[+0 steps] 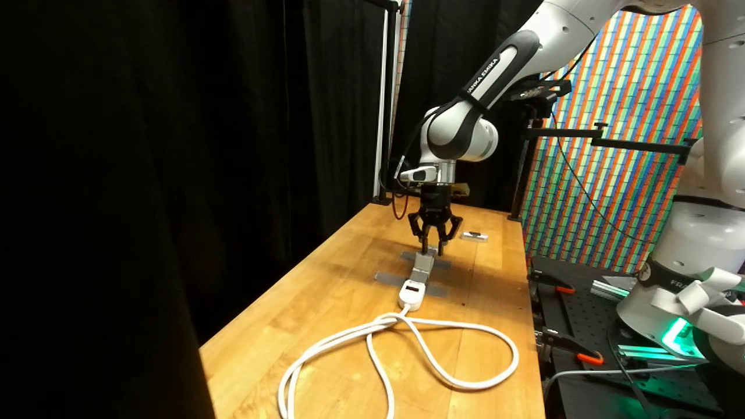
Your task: Put the block on the adapter
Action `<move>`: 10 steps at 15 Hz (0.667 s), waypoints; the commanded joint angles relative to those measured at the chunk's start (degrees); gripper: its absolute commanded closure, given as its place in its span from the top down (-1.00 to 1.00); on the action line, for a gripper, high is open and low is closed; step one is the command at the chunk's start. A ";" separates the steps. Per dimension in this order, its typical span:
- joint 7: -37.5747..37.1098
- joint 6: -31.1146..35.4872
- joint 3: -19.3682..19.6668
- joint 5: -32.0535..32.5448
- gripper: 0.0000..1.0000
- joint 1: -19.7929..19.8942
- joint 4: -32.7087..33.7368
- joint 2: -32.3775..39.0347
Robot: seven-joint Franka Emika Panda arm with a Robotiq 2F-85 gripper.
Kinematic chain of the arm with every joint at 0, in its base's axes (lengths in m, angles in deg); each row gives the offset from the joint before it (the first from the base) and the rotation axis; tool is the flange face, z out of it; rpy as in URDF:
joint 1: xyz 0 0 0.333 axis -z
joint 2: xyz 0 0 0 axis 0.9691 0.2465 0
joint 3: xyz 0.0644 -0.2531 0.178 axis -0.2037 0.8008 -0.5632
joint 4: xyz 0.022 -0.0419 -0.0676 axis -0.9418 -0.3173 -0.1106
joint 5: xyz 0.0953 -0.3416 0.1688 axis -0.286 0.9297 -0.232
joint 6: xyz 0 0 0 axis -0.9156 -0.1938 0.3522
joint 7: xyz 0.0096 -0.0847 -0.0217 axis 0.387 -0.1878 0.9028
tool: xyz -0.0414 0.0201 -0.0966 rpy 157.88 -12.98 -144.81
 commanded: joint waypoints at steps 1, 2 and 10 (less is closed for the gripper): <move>-2.27 -5.02 1.67 4.36 0.50 -2.07 -1.03 -4.12; -2.76 -7.65 2.01 5.71 0.66 -2.27 -0.80 -5.29; 2.07 -32.30 5.66 5.49 1.00 -2.37 2.38 -6.43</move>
